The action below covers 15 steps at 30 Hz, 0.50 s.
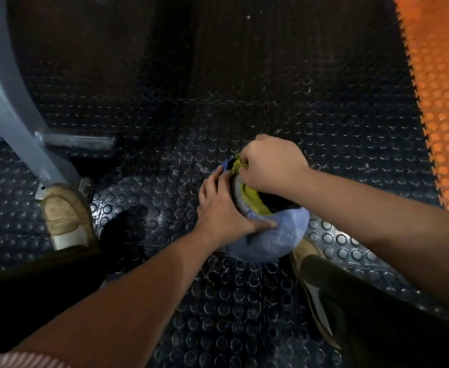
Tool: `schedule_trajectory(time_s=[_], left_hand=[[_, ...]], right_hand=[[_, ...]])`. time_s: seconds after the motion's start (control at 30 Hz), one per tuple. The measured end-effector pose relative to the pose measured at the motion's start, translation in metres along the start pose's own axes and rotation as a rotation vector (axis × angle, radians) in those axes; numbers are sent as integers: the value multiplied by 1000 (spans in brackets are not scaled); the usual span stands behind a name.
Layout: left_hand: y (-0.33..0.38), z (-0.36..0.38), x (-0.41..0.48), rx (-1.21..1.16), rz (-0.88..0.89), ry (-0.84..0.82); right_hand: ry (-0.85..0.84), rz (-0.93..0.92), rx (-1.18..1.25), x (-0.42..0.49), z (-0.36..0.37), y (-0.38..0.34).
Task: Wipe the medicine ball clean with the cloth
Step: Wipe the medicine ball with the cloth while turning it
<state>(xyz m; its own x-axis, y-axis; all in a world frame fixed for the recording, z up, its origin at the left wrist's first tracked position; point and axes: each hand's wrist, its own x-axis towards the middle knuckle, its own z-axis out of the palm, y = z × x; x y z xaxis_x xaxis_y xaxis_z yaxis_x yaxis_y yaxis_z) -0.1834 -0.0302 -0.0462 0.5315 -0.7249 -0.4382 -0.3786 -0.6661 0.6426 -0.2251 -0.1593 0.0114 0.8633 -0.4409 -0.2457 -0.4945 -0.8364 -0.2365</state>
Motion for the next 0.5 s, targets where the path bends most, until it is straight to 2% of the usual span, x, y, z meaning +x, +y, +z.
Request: schedule_trajectory(time_s=[0.17,0.3,0.43,0.5], left_hand=[[3,-7,12,-47,41,-23],[-5,-6,10,-79,86,-20],[-16,-9,10,-103,117,-1],[-17,-10,9,-110,116,-11]], right_hand=[[43,-9,33,-29,7,20],[187,-217,27,-58,22,27],[143,-414,5,-62,26,27],[134,-438,9,-63,26,34]])
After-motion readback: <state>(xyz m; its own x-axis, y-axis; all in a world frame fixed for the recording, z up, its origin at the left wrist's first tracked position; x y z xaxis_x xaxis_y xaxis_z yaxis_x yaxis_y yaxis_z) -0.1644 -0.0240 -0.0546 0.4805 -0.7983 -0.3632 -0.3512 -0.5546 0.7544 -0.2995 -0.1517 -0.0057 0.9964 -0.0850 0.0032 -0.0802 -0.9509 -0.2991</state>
